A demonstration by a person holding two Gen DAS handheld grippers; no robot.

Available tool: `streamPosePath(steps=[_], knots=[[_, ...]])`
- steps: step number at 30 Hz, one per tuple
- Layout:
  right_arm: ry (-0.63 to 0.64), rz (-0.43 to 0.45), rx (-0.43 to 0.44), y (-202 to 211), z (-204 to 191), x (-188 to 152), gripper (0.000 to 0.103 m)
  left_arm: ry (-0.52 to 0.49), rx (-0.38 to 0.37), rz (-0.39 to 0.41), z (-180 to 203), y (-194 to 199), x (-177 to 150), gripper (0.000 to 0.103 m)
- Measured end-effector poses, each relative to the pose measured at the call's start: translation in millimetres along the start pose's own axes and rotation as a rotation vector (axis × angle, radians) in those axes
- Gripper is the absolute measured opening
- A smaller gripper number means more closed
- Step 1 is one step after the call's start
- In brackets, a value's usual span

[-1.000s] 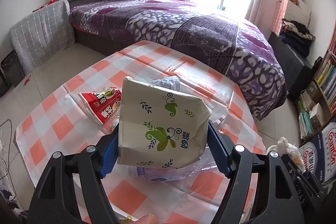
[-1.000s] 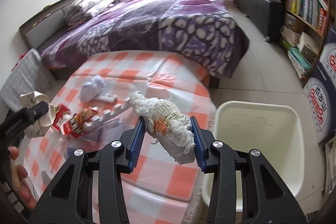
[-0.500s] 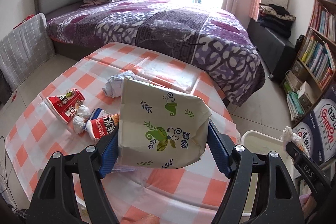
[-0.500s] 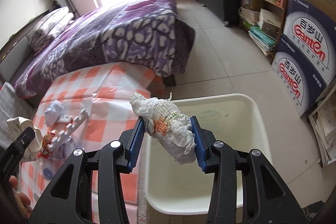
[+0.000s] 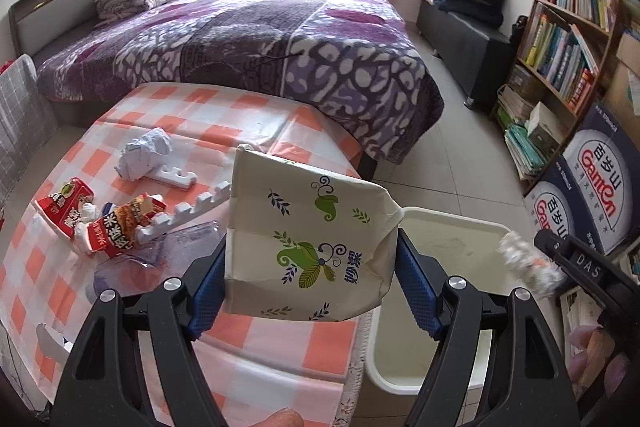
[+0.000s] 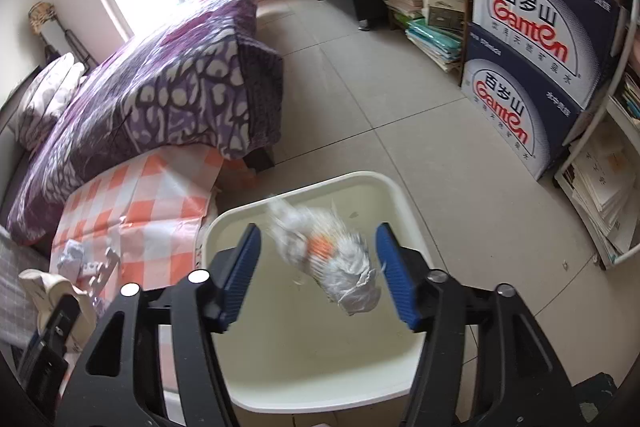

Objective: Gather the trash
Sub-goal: 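Carry the tissue bundle over the white bin and open the right gripper, then lower the white paper cup into the bin and open the left gripper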

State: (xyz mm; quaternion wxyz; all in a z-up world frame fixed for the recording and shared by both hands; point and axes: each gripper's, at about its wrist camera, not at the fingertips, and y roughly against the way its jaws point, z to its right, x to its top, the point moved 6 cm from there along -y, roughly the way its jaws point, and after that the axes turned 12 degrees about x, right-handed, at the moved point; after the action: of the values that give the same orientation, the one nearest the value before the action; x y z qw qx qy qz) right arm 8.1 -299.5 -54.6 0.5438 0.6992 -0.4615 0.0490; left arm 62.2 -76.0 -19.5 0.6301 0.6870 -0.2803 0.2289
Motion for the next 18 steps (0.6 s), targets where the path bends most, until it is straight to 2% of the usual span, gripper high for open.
streamPosePath(steps=[4,14,16,18], knots=[[-0.044,0.016,-0.015,5.2,17.8,6.8,0.071,-0.064,-0.030,-0.010,27.4,-0.2,-9.3,0.074],[-0.166,0.041,-0.039,16.9,58.0,18.4,0.077,-0.172,-0.137,-0.056,81.3,2.3,-31.3,0.075],[-0.187,0.041,-0.045,18.2,65.6,18.8,0.078,-0.186,-0.182,-0.081,90.0,1.8,-35.5,0.077],[-0.200,0.038,-0.050,18.0,71.3,19.1,0.078,-0.192,-0.221,-0.114,95.1,0.6,-39.4,0.084]])
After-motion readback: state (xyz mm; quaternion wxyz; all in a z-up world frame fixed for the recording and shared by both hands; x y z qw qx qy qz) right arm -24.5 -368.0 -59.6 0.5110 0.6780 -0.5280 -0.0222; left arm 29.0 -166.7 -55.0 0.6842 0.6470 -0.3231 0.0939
